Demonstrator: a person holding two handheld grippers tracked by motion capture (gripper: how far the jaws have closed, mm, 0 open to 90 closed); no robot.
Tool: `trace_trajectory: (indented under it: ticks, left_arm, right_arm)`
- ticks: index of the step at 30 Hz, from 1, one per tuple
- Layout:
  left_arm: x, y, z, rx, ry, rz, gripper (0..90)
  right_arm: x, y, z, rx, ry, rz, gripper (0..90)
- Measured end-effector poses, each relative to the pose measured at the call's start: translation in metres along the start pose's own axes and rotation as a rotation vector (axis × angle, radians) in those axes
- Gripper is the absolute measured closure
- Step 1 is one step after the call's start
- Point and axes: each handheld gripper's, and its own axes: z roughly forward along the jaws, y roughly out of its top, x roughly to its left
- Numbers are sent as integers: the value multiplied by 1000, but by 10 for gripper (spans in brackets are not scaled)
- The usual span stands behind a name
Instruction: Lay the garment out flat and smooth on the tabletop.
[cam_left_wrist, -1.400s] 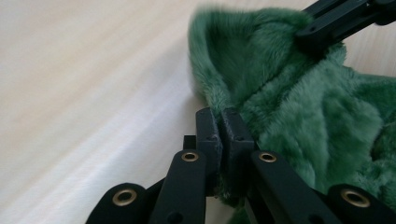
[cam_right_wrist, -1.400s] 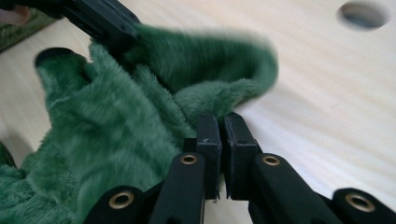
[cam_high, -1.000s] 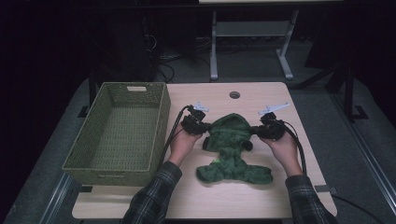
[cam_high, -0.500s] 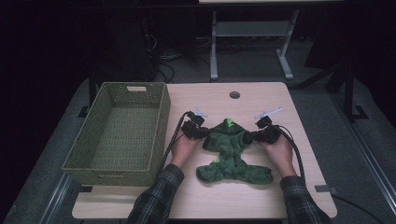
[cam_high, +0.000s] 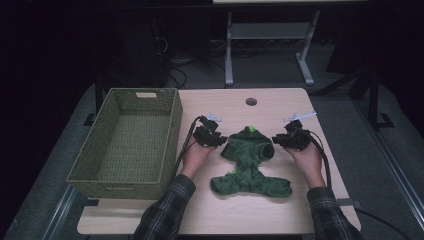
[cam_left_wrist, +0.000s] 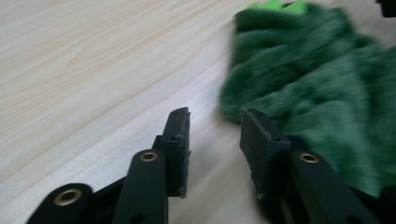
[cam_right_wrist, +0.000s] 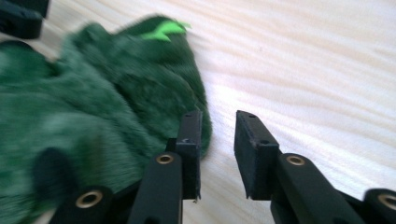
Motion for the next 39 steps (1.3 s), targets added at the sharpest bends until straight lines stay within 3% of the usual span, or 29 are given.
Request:
trace_trajectory:
  ticks: [3, 8, 18, 22, 25, 32, 39]
  left_arm:
    - [-4, 2, -6, -5, -10, 15, 563]
    - [-20, 4, -28, -17, -67, 44, 471]
    - [-49, -16, -55, -24, -74, 107, 238]
    - [-58, -32, -64, -29, -47, 118, 166]
    - [-63, -44, -69, -33, -51, 123, 127]
    - [-80, -75, -82, -29, -62, 149, 126]
    - [-96, -107, -92, -20, -71, 144, 127]
  right_arm:
    - [1, 1, -7, -11, 1, -7, 692]
    - [6, 1, -25, -28, 8, -4, 666]
    - [27, -3, -49, -83, 33, -26, 642]
    - [35, -8, -54, -90, 53, -32, 635]
    - [41, -9, -57, -93, 65, -45, 631]
    - [55, -17, -59, -99, 96, -71, 646]
    - [75, -23, -59, -93, 137, -113, 658]
